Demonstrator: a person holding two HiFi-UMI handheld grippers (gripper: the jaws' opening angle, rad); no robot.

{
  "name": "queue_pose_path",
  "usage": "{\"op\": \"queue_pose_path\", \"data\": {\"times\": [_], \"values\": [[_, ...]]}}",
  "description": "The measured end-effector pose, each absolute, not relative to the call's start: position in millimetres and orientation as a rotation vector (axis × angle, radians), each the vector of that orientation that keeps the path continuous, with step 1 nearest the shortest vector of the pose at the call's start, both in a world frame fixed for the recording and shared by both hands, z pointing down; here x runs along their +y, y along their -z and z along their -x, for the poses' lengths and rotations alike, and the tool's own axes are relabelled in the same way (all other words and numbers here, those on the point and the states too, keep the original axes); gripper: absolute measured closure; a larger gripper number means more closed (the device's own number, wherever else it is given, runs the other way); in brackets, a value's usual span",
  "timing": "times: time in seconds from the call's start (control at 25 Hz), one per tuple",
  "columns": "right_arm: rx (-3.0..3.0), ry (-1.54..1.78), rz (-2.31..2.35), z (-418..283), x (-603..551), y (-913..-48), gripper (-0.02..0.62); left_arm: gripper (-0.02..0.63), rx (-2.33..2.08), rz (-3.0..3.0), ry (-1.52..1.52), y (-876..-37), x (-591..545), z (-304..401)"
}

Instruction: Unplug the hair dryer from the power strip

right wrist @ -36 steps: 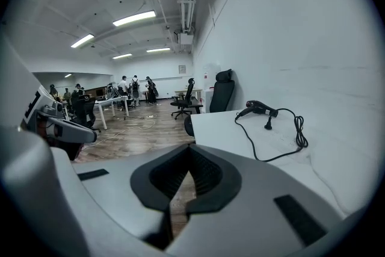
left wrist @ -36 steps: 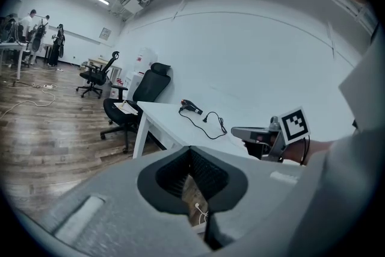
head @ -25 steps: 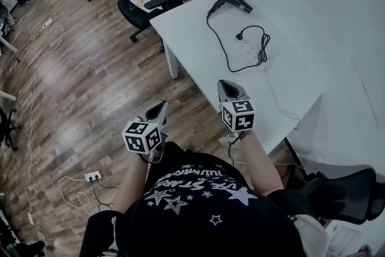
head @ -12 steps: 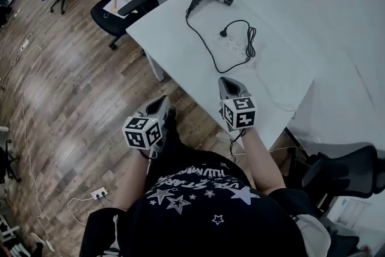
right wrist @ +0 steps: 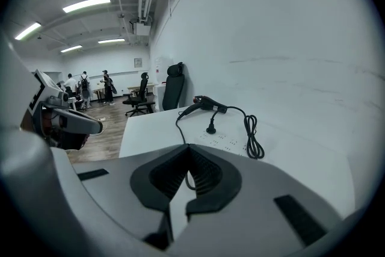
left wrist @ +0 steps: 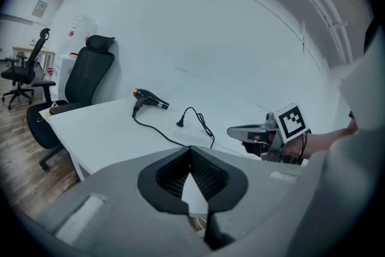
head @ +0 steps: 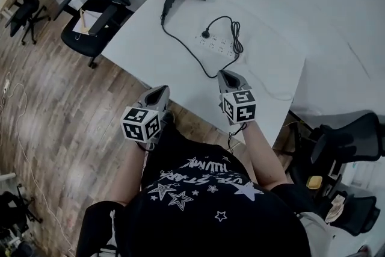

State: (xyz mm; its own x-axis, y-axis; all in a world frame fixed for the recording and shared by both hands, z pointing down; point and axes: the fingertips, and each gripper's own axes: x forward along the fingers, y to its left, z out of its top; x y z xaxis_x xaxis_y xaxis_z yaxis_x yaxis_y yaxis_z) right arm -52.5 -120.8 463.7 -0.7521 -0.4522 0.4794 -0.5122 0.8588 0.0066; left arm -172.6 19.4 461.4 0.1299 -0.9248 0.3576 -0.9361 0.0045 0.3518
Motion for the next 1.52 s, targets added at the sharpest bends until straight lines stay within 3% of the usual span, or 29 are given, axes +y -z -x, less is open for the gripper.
{"op": "queue_pose_path", "data": {"times": [0.96, 1.52], "values": [[-2.381, -0.34, -1.12, 59, -206, -475, 0.586, 0.598, -1.338, -2.228, -0.265, -482, -132, 207], [-2.347, -0.354, -1.111, 61, -218, -482, 0.586, 0.598, -1.242, -2.26, -0.331, -499, -180, 205]]}}
